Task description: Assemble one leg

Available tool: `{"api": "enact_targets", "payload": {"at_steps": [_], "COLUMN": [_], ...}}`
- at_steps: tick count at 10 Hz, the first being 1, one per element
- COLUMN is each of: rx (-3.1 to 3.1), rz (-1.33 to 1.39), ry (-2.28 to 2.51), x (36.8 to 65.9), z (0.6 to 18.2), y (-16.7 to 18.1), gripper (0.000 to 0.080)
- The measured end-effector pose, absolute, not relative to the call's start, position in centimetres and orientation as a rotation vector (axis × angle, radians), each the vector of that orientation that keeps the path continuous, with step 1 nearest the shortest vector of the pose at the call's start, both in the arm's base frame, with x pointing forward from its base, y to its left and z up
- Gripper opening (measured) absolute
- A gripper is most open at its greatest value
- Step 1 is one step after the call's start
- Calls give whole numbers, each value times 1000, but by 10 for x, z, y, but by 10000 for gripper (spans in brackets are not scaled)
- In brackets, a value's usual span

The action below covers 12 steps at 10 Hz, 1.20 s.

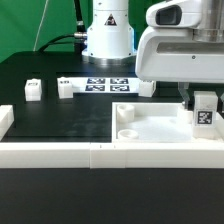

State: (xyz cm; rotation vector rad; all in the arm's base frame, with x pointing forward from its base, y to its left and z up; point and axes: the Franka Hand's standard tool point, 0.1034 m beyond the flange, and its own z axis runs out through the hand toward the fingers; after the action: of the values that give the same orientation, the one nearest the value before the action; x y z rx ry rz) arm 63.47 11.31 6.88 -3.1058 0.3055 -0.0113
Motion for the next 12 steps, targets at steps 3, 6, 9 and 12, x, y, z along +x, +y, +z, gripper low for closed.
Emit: {"api": "enact_targets", "payload": {"at_steps": [3,6,9,12], "rx": [-3096,-2991,-2796,-2551], "rz": [-10,13,24,19], "ry": [385,887,1368,1772], "x": [635,632,632,633], "z": [69,67,67,67], "y": [113,114,115,120], "gripper": [290,290,290,290]}}
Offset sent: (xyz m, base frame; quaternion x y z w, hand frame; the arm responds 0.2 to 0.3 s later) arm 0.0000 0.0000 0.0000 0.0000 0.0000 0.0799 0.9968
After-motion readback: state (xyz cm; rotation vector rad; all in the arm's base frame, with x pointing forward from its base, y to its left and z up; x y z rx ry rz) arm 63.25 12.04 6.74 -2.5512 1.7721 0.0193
